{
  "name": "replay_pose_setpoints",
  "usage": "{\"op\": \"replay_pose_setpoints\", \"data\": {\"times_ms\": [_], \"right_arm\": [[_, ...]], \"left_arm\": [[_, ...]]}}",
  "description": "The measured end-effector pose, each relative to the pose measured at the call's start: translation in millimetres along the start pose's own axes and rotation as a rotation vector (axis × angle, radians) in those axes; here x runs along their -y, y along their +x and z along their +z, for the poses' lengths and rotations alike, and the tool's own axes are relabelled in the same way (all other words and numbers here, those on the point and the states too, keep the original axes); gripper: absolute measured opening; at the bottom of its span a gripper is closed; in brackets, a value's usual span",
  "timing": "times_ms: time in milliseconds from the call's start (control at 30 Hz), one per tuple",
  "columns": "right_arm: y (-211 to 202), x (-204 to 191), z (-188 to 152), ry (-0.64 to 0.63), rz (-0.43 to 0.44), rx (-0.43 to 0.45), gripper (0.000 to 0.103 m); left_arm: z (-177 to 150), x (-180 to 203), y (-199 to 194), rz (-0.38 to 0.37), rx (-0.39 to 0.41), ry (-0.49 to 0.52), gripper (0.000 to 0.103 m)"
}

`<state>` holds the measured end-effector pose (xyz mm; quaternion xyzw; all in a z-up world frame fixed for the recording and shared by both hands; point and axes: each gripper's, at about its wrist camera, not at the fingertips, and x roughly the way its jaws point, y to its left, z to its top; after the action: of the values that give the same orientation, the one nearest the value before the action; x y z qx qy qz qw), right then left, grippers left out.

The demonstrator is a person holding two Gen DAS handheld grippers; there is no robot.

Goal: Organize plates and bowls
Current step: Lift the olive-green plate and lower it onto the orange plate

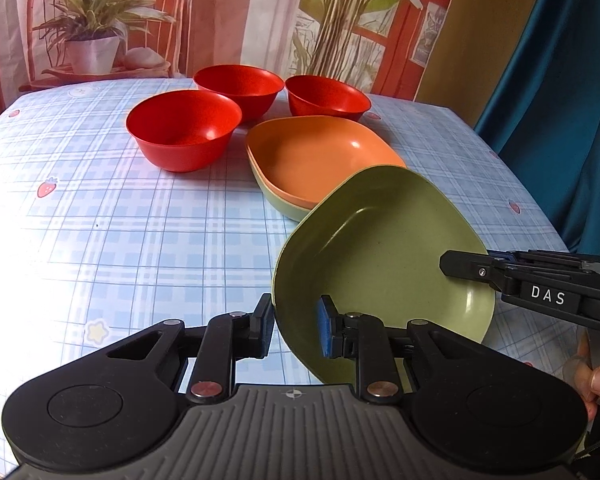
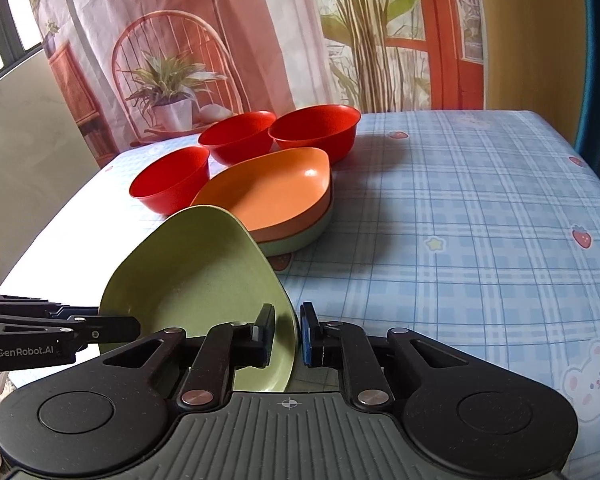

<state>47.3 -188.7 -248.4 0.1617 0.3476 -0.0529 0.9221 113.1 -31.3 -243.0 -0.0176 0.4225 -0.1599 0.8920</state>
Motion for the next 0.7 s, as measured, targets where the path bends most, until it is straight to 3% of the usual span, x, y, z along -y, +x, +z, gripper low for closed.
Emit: {"op": "replay_pose_setpoints", "data": {"times_ms": [700], "right_arm": [[-10,-5,23,0.013,0.045,0.089,0.013]], "left_arm": [[37,-3,-18,-0.002,0.121,0.022,0.025]]}}
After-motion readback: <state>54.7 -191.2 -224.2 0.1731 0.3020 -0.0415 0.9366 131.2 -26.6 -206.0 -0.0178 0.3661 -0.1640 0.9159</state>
